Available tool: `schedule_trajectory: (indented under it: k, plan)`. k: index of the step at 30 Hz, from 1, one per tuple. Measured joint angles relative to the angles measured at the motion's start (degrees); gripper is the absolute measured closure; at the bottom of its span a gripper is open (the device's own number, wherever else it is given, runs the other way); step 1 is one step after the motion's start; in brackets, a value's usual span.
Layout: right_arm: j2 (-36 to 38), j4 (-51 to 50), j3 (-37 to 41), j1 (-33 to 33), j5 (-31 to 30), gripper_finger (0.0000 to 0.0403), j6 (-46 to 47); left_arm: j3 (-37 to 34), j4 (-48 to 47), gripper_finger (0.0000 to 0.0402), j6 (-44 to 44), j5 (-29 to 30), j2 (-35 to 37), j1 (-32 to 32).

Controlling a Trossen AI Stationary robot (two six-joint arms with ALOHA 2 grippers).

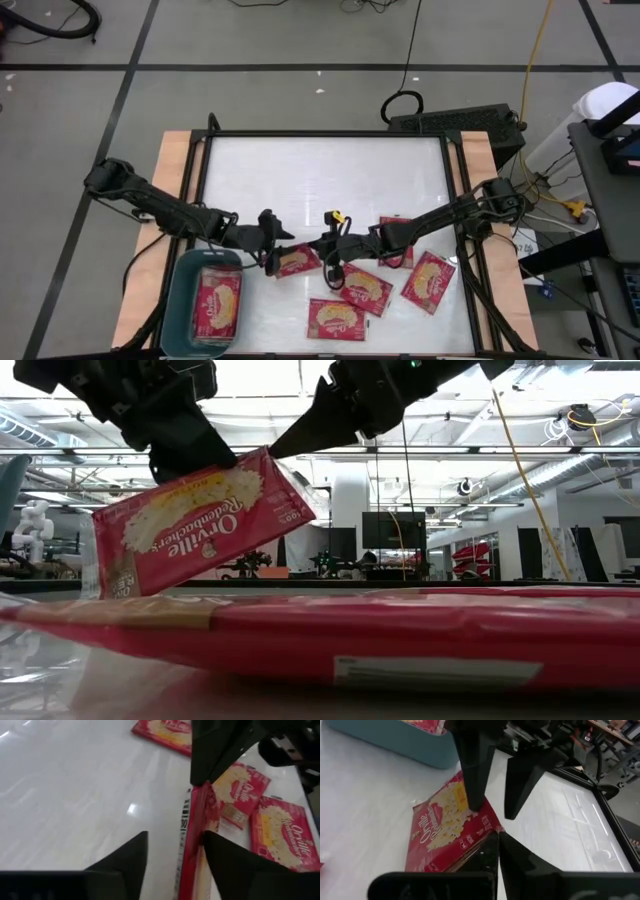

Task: Sort popcorn bags into baskets
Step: Put the red popcorn bag into the blue bin

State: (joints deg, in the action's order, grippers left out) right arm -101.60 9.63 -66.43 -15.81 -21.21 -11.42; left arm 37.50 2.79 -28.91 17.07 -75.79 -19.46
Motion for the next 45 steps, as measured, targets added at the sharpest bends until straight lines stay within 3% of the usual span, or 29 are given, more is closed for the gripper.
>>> schedule_trajectory:
  k: [11, 18, 23, 29, 33, 36, 40, 45]
  plan:
    - [0.06, 3.11, 0.00, 0.00, -1.36, 0.0403, -3.15, -0.66, 3.66, 0.0388, 3.19, -2.93, 0.02, -0.16]
    - [3.61, 0.60, 0.00, -1.63, -12.37, 0.0385, -0.62, -0.66, 7.34, 0.0390, 3.83, -1.90, 0.29, -0.07]
    - [10.24, -4.84, 1.06, -4.25, -19.53, 0.0332, 4.45, -0.68, 13.16, 0.0394, 7.87, -2.01, 1.68, -0.73]
    - [19.75, -4.25, 10.08, -7.57, -20.94, 0.0268, 16.13, -0.75, 20.10, 0.0396, 14.03, 3.12, 4.47, -2.78]
    - [24.59, 2.41, 19.12, -9.44, -20.55, 0.0238, 24.21, -0.62, 25.30, 0.0396, 19.73, 9.23, 5.37, -4.97]
    - [25.16, 13.14, 25.46, -10.17, -17.19, 0.0221, 27.32, -0.64, 30.89, 0.0398, 24.57, 12.29, 5.41, -6.23]
    - [20.98, 27.47, 30.34, -10.18, -11.04, 0.0201, 28.03, -0.64, 38.04, 0.0394, 30.19, 13.03, 5.44, -6.84]
    - [14.81, 40.15, 30.60, -9.93, -10.03, 0.0181, 24.03, -0.64, 44.00, 0.0397, 33.72, 13.09, 4.60, -6.78]
